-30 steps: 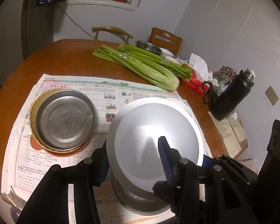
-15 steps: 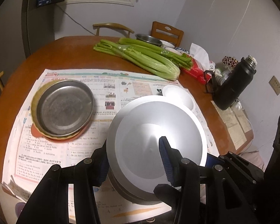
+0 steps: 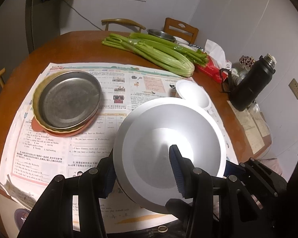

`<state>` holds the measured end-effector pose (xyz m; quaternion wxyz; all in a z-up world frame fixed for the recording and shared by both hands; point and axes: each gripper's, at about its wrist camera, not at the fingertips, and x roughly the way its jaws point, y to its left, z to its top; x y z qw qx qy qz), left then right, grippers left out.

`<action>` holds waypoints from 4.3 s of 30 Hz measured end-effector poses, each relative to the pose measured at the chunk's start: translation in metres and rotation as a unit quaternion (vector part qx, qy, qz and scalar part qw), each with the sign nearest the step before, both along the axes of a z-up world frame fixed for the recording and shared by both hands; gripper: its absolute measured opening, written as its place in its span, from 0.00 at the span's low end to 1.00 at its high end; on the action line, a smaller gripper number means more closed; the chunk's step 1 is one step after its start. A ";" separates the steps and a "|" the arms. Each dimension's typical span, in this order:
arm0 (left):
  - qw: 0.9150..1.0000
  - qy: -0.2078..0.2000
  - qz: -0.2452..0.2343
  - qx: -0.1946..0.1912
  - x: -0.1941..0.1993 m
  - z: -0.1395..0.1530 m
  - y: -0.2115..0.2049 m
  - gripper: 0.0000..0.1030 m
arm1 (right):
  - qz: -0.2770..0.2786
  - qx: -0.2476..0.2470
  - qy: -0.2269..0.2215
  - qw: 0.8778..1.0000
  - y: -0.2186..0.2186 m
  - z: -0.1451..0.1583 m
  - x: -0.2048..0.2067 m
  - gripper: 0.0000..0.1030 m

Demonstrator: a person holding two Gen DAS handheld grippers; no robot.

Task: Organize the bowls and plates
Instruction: 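Lower the white paper bowl into the steel bowl and open the left gripper, then move the left gripper to the red-printed paper cup and grasp its rim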

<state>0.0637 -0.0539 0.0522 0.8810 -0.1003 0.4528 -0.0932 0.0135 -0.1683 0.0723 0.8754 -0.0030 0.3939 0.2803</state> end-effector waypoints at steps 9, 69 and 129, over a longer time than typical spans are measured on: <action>0.999 0.032 -0.006 -0.009 0.012 -0.021 -0.005 0.49 | -0.004 -0.001 0.024 1.000 -0.007 -0.020 0.012 0.66; 0.999 0.047 0.000 0.012 0.029 -0.039 -0.010 0.49 | -0.038 -0.023 0.033 0.998 -0.024 -0.051 0.031 0.66; 0.995 -0.069 -0.059 0.038 0.070 0.071 -0.079 0.51 | -0.235 0.085 -0.122 0.960 -0.177 0.052 0.042 0.67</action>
